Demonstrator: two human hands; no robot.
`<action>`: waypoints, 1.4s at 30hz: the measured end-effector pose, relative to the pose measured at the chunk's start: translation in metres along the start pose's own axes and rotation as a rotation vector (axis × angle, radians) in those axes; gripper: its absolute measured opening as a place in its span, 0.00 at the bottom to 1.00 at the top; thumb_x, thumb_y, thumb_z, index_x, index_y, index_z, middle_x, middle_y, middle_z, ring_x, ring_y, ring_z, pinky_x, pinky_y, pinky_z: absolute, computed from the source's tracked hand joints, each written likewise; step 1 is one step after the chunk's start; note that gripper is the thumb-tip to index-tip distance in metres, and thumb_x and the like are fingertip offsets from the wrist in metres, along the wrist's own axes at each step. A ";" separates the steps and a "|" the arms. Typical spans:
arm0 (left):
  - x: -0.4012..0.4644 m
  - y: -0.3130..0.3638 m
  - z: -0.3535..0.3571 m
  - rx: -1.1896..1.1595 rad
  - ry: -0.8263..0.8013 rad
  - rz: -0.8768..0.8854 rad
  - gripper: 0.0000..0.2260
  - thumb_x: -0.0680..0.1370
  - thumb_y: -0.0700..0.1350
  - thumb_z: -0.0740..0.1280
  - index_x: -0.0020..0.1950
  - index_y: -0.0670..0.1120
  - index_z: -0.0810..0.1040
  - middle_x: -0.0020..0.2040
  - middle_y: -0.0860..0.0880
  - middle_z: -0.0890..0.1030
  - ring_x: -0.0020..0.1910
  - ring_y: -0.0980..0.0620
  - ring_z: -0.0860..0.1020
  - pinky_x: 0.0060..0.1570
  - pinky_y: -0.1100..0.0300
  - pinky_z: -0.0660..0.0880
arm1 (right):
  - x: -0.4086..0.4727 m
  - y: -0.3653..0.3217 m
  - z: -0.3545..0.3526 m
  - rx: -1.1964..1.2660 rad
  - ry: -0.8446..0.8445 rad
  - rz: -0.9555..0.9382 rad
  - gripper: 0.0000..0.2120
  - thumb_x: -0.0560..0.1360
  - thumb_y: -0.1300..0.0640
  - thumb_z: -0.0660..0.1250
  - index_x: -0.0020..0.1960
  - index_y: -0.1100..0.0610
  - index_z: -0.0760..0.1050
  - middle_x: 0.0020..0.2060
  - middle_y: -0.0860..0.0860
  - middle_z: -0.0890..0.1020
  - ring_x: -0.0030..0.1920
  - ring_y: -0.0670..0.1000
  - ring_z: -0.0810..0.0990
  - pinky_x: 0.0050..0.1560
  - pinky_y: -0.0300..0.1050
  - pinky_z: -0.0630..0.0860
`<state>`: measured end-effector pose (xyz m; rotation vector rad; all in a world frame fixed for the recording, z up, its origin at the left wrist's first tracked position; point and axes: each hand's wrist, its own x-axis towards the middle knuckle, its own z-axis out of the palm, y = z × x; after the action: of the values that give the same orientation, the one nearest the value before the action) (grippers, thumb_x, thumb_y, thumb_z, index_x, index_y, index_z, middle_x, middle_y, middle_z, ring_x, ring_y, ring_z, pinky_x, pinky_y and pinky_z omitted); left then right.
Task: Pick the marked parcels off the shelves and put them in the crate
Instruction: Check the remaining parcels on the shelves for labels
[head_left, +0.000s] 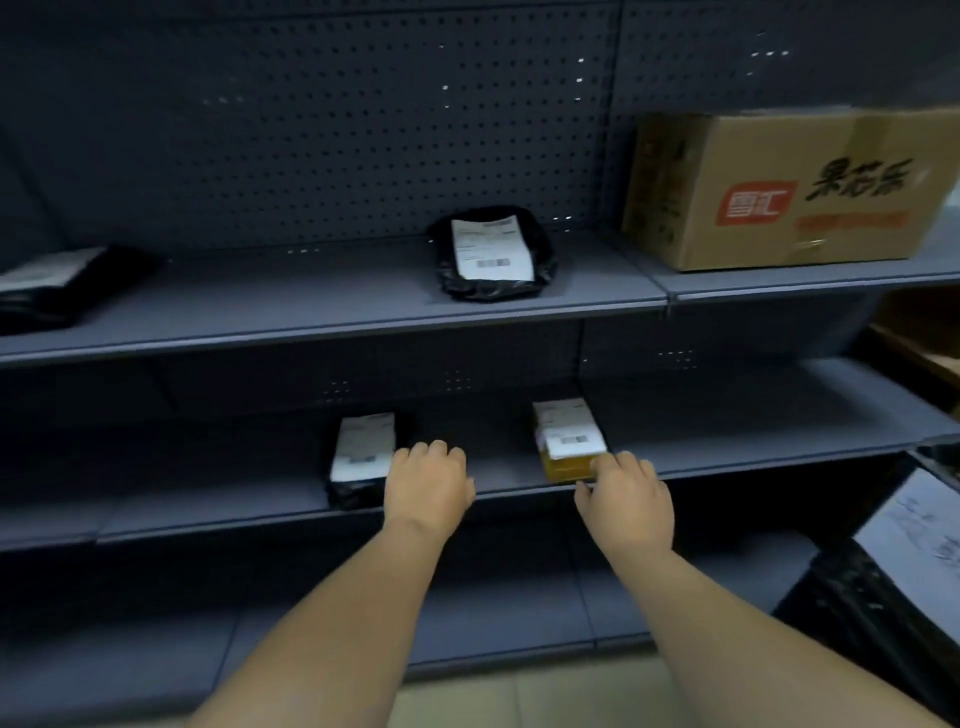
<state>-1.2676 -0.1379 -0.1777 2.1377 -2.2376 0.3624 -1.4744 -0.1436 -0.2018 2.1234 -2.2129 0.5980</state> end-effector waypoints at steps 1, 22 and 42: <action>-0.011 -0.008 -0.001 0.003 -0.003 -0.027 0.13 0.79 0.53 0.58 0.55 0.46 0.75 0.52 0.48 0.78 0.53 0.47 0.75 0.51 0.55 0.68 | -0.006 -0.009 0.000 0.005 0.000 -0.020 0.13 0.76 0.50 0.62 0.57 0.54 0.75 0.53 0.50 0.78 0.55 0.52 0.74 0.49 0.45 0.71; -0.109 -0.175 0.009 -0.007 -0.015 -0.433 0.14 0.79 0.54 0.58 0.56 0.47 0.75 0.54 0.48 0.78 0.55 0.49 0.75 0.54 0.56 0.69 | -0.048 -0.188 0.050 0.156 -0.138 -0.278 0.16 0.76 0.49 0.63 0.61 0.53 0.74 0.55 0.50 0.78 0.57 0.52 0.73 0.54 0.45 0.72; 0.039 -0.251 0.117 -0.677 -0.312 -0.574 0.21 0.79 0.54 0.61 0.68 0.44 0.70 0.58 0.44 0.79 0.55 0.47 0.78 0.45 0.60 0.73 | 0.052 -0.256 0.151 0.418 -0.319 0.346 0.19 0.77 0.54 0.64 0.65 0.59 0.72 0.58 0.57 0.76 0.57 0.56 0.75 0.50 0.45 0.72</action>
<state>-1.0051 -0.2056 -0.2474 2.3531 -1.4014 -0.6779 -1.1937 -0.2375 -0.2614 2.1439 -2.8904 0.8559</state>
